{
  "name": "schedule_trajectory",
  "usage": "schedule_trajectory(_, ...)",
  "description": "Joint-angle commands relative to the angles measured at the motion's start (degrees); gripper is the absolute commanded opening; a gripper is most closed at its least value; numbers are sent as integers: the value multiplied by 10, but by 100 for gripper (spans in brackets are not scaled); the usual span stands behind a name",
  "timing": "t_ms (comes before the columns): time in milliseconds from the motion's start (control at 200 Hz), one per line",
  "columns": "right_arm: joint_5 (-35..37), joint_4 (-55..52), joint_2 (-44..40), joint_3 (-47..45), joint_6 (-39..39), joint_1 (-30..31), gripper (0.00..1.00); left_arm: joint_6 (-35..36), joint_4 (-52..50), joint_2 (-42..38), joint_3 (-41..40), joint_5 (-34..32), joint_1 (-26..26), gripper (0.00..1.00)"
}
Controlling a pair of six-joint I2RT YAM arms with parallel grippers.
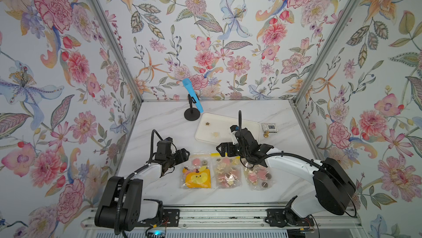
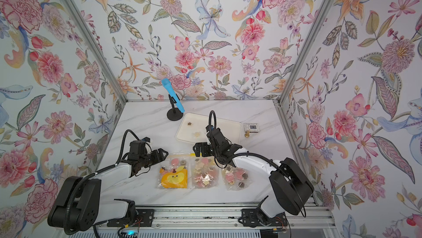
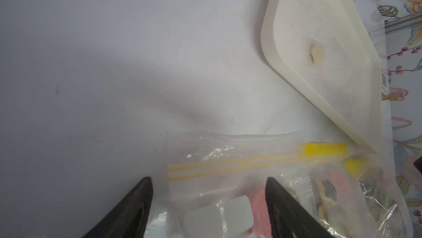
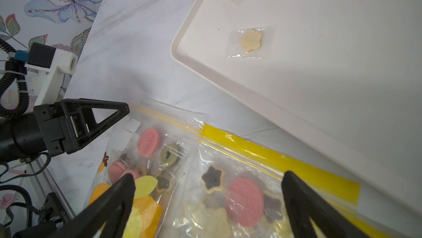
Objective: Pour cookies out of the ziploc bag
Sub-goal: Pick up the ziploc bag from the center of the board.
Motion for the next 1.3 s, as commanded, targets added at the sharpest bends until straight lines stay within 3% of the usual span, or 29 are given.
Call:
schedule_trajectory(0, 15, 16, -4, -11, 35, 3, 100, -36, 11, -6, -36, 25, -6, 78)
schedule_trajectory(185, -14, 26, 1, -6, 46, -1, 100, -59, 73, 35, -54, 52, -8, 66)
schedule_trajectory(320, 2, 26, -11, -11, 40, -5, 100, -77, 101, 41, -63, 53, -14, 49)
schedule_trajectory(580, -43, 27, -27, -12, -13, -24, 100, -57, 111, 28, -44, 31, -16, 10)
schedule_trajectory(725, -78, 37, -49, -19, -84, -33, 100, -36, 142, -11, -37, 44, -17, 4)
schedule_trajectory(816, -148, 47, -50, -19, -141, -49, 97, -7, 133, -41, -23, 49, -17, 0)
schedule_trajectory(1081, -266, 88, -11, -18, -243, -90, 70, 68, 84, -86, 25, 103, -40, 0)
schedule_trajectory(1296, -296, 89, 63, 22, -277, -77, 61, 98, 92, -98, 32, 91, -97, 0)
